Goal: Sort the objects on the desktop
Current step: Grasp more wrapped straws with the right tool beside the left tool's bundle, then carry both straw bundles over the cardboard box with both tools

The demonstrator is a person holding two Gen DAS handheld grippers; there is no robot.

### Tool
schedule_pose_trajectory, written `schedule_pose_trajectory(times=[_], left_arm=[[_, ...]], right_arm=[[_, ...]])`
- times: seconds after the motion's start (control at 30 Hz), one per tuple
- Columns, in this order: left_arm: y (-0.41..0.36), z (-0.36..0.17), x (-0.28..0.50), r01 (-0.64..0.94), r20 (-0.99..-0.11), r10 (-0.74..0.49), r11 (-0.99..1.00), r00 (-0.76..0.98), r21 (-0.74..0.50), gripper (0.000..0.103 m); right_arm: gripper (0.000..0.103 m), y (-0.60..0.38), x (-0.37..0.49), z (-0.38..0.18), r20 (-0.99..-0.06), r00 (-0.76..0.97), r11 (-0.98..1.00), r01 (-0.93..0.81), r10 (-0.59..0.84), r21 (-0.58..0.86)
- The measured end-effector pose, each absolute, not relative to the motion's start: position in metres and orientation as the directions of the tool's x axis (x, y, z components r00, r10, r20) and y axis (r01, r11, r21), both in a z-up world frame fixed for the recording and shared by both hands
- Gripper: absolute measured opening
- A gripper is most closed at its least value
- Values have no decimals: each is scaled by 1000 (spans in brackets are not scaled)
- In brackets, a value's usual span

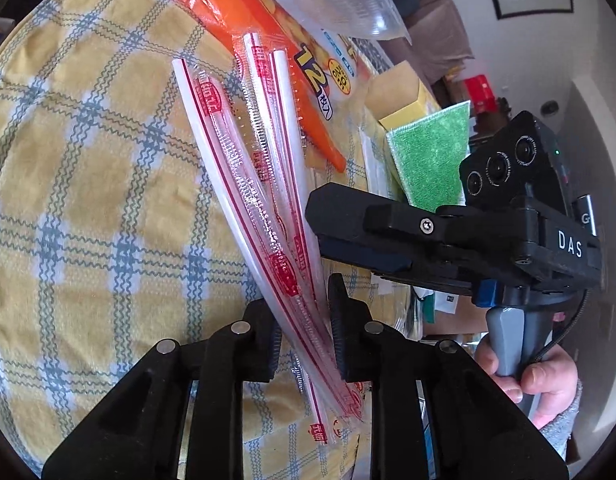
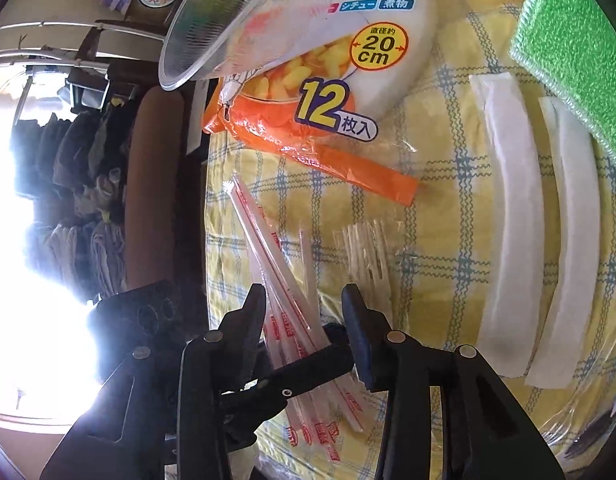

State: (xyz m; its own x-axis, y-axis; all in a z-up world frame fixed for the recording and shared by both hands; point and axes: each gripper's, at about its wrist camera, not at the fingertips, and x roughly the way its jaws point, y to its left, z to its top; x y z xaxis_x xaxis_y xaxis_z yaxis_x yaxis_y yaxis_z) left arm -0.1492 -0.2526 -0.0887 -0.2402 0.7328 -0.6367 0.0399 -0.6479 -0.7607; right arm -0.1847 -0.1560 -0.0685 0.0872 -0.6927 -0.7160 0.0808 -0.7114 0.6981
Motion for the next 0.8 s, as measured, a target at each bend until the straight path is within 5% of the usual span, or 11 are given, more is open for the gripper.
schedule_pose_trajectory(times=[0.4, 0.53, 0.8], left_arm=[[-244, -81, -147, -12, -672, 702, -694, -234, -720, 14], [-245, -77, -147, -25, -665, 707, -689, -240, -724, 13], [-239, -74, -146, -58, -668, 706, -696, -237, -716, 12]], right_arm=[[41, -169, -186, -60, -711, 97, -703, 108, -696, 703], [64, -172, -190, -48, -763, 79, -744, 177, -642, 644], [65, -197, -192, -52, -838, 97, -799, 261, -537, 542]])
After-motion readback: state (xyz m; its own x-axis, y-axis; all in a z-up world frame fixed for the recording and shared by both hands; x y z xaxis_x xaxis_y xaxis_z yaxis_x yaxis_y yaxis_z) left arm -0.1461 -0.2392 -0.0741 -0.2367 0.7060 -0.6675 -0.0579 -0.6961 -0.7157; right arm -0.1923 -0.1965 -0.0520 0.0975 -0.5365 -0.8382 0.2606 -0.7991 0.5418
